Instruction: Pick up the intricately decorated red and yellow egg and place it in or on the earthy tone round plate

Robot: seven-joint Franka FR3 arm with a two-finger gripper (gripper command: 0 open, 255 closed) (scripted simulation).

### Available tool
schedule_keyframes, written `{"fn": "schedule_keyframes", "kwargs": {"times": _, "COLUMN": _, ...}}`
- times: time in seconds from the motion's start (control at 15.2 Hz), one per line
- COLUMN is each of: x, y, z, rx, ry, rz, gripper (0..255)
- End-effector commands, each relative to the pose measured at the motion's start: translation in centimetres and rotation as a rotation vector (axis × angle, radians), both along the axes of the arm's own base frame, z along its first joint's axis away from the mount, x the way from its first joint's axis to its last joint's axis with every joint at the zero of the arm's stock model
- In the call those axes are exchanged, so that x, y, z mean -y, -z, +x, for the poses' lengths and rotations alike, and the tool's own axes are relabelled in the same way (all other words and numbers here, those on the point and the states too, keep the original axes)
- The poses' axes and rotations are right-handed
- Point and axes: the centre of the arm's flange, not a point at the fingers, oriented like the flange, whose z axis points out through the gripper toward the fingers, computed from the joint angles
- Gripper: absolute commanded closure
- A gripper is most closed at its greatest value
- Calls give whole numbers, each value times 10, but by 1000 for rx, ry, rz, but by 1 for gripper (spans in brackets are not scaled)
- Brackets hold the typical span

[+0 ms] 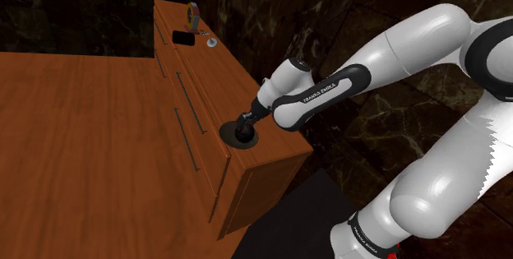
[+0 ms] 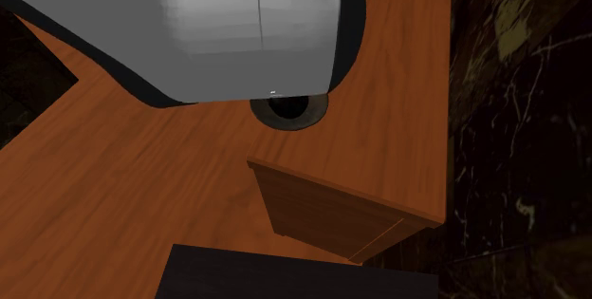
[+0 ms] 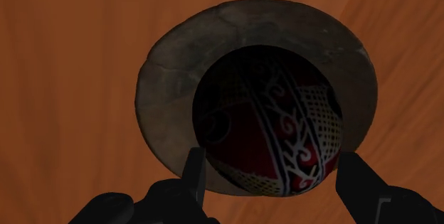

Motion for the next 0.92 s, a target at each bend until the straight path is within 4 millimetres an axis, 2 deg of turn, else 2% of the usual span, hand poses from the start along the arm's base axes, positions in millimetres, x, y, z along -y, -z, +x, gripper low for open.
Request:
{"fn": "schedule_keyframes", "kwargs": {"times": 0.0, "x": 0, "y": 2, "z": 0, "rx": 1, "ry": 0, "rz": 0, "gripper": 255}}
{"fn": "schedule_keyframes", "kwargs": {"times": 0.33, "x": 0, "y": 2, "z": 0, "rx": 1, "ry": 0, "rz": 0, "gripper": 255}}
{"fn": "schedule_keyframes", "kwargs": {"times": 0.4, "x": 0, "y": 3, "z": 0, "rx": 1, "ry": 0, "rz": 0, "gripper": 0}}
{"fn": "schedule_keyframes", "kwargs": {"times": 0.73, "x": 0, "y": 2, "z": 0, "rx": 1, "ry": 0, "rz": 0, "gripper": 0}}
{"fn": "schedule_keyframes", "kwargs": {"times": 0.86, "x": 1, "y": -22, "z": -8, "rx": 1, "ry": 0, "rz": 0, "gripper": 0}}
